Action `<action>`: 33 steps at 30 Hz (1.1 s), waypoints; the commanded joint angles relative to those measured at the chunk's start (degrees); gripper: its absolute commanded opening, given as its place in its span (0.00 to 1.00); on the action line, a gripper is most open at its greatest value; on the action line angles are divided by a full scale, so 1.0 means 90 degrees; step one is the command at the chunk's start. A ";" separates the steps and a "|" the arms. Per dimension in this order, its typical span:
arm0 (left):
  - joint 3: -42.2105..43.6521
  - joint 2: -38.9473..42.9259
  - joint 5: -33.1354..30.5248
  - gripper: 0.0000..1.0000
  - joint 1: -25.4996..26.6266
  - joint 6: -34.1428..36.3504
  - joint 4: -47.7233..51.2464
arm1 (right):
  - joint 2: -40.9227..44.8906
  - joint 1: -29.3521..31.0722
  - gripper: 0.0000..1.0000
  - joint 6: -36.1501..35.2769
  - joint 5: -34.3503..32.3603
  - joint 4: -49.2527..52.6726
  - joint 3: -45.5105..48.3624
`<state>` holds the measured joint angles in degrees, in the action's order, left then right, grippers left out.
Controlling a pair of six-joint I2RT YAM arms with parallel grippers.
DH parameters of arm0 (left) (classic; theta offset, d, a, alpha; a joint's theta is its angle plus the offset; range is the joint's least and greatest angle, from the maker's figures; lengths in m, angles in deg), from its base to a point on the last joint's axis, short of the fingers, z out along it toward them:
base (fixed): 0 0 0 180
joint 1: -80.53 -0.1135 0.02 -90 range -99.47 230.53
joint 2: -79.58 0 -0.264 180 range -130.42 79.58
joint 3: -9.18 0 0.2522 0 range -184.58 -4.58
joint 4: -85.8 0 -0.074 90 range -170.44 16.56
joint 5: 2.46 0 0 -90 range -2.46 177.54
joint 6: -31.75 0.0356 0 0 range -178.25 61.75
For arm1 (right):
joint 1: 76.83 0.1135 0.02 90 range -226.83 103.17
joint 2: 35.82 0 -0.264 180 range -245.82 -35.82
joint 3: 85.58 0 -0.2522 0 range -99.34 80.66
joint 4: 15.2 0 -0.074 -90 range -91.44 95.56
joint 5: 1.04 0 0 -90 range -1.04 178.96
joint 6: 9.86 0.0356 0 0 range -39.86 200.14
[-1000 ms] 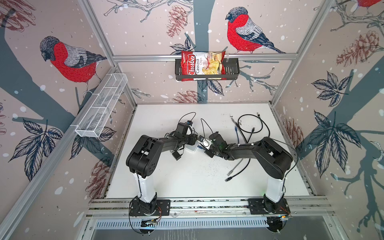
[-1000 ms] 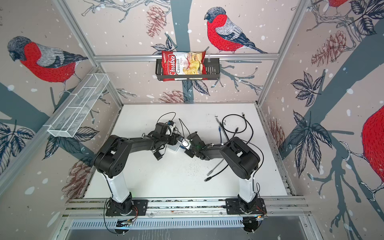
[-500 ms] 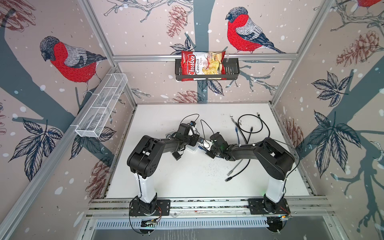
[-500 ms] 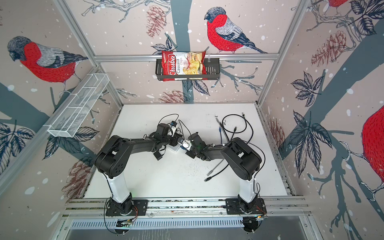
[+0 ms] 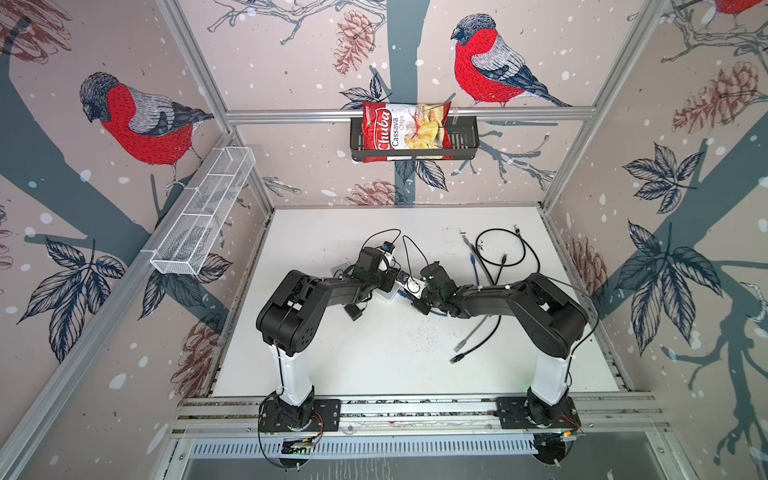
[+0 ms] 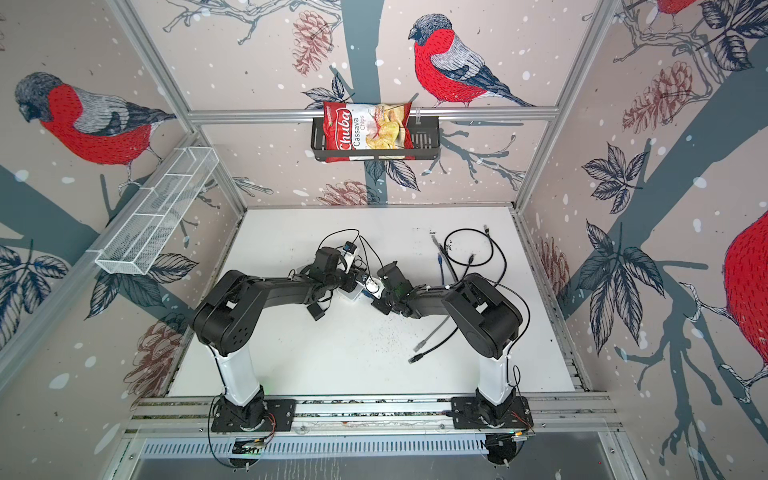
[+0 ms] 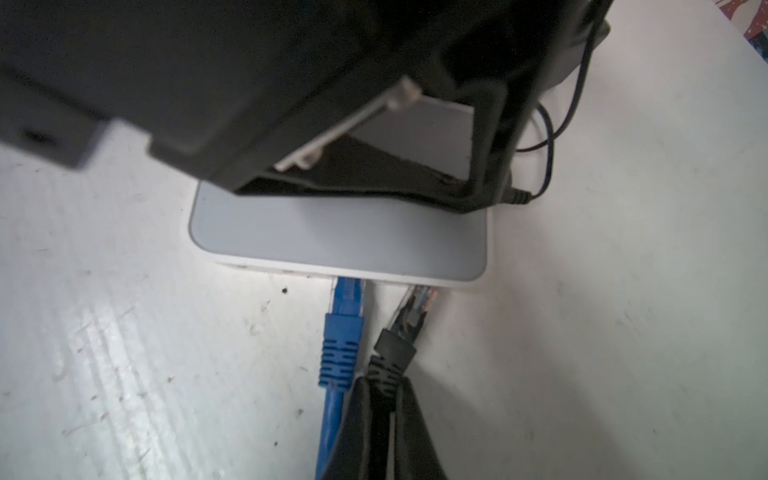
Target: Insert the plug into the switch port
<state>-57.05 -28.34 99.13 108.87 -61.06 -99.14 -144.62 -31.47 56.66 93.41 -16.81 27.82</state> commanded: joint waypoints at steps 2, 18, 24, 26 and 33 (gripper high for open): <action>0.0208 -0.0128 0.2232 0.43 0.0093 -0.0063 0.1237 | -0.0170 -0.0011 0.02 0.0168 -0.0302 -0.0021 -0.0047; 0.0213 -0.0247 0.2308 0.43 0.0023 0.0098 0.1387 | -0.0201 -0.0141 0.21 0.0775 -0.0609 0.0751 -0.0213; 0.0272 -0.0246 0.2237 0.43 -0.0097 -0.0019 0.1347 | -0.0275 -0.0180 0.28 0.0783 -0.0468 0.1482 -0.0715; 0.0302 -0.0245 0.2238 0.43 -0.0129 -0.0047 0.1311 | -0.0256 -0.0177 0.28 0.0723 -0.0529 0.1646 -0.0829; 0.0342 -0.0209 0.2239 0.43 -0.0195 -0.0184 0.1215 | 0.0047 -0.0320 0.29 0.0270 -0.0567 0.2351 -0.1116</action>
<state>-54.82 -29.61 113.78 106.99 -62.61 -101.94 -145.36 -34.03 61.53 88.90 0.85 18.31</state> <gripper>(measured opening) 0.432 0.284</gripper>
